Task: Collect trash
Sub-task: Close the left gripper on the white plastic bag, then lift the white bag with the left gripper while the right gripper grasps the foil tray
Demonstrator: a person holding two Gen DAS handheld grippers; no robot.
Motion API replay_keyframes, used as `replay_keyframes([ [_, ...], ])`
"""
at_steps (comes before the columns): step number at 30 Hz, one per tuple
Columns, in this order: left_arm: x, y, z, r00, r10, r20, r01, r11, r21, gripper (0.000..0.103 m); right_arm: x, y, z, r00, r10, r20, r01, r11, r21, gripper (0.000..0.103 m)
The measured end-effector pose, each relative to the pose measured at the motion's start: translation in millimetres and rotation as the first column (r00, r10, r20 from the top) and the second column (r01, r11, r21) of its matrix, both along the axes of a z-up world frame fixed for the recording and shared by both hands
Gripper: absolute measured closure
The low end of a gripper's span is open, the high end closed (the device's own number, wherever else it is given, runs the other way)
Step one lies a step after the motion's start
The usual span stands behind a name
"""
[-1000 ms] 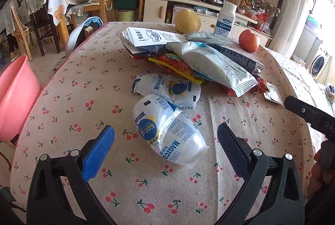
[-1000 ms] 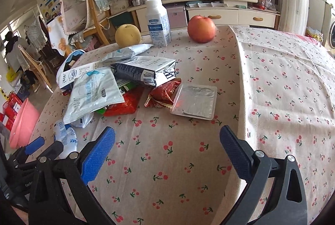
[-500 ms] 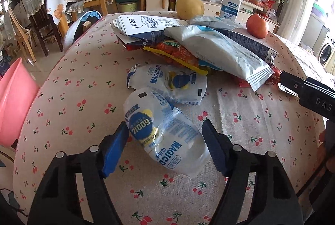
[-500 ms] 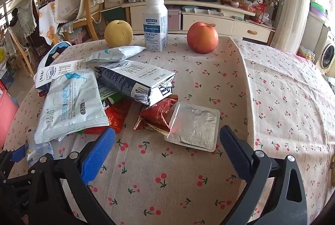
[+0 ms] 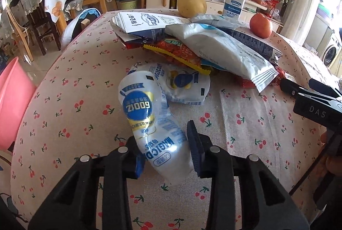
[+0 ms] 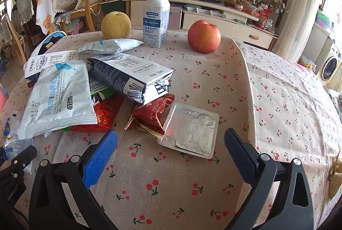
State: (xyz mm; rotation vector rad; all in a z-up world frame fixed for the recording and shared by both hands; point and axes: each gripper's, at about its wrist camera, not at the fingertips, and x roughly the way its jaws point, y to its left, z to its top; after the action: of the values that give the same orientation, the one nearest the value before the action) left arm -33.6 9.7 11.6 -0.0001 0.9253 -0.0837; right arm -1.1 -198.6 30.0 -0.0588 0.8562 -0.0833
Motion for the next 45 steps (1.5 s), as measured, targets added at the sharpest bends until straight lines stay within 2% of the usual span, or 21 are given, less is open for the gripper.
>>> replay_keyframes([
  [11, -3, 0, 2, 1.000, -0.015, 0.013, 0.015, 1.000, -0.015, 0.070, 9, -4, -14, 0.998, -0.005, -0.059, 0.004, 1.000, -0.010, 0.004],
  [21, -5, 2, 3, 0.999, -0.027, 0.020, 0.028, 0.999, -0.031, 0.073, 12, -8, -26, 0.995, 0.001, -0.105, 0.002, 1.000, 0.026, 0.007],
  [26, -6, 7, 3, 0.999, -0.030, 0.011, 0.031, 0.998, -0.050, 0.073, 10, -9, -24, 0.995, 0.026, -0.092, -0.021, 0.998, 0.058, 0.025],
  [28, -6, 8, 3, 0.999, -0.032, 0.006, 0.033, 0.998, -0.054, 0.072, 8, -9, -23, 0.995, 0.047, -0.088, -0.039, 0.996, 0.085, 0.039],
  [31, -5, 10, 1, 1.000, -0.026, -0.005, 0.026, 0.998, -0.059, 0.069, 5, -5, -23, 0.994, 0.072, -0.083, -0.064, 0.993, 0.095, 0.055],
  [32, -5, 11, 0, 1.000, -0.027, -0.007, 0.026, 0.998, -0.062, 0.069, 5, -4, -22, 0.994, 0.078, -0.082, -0.070, 0.993, 0.096, 0.058],
  [33, -5, 12, 0, 1.000, -0.027, -0.005, 0.027, 0.998, -0.062, 0.067, 4, -3, -22, 0.993, 0.084, -0.081, -0.076, 0.992, 0.098, 0.062],
  [35, -5, 12, 0, 1.000, -0.027, -0.007, 0.027, 0.998, -0.061, 0.054, 2, -3, -22, 0.993, 0.088, -0.081, -0.080, 0.991, 0.104, 0.070],
  [36, -5, 13, 0, 1.000, -0.020, -0.007, 0.020, 0.998, -0.051, 0.043, 2, -3, -22, 0.993, 0.090, -0.081, -0.081, 0.991, 0.110, 0.075],
  [37, -5, 13, -1, 1.000, -0.015, -0.008, 0.014, 0.999, -0.045, 0.041, 1, -4, -22, 0.992, 0.093, -0.083, -0.082, 0.990, 0.119, 0.078],
  [44, -6, 15, 0, 1.000, -0.015, -0.003, 0.015, 0.999, -0.048, 0.042, -5, -12, -20, 0.991, 0.100, -0.090, -0.084, 0.982, 0.170, 0.082],
  [45, -6, 15, 0, 1.000, -0.016, -0.001, 0.016, 0.999, -0.046, 0.044, -6, -15, -20, 0.992, 0.092, -0.090, -0.076, 0.983, 0.169, 0.082],
])
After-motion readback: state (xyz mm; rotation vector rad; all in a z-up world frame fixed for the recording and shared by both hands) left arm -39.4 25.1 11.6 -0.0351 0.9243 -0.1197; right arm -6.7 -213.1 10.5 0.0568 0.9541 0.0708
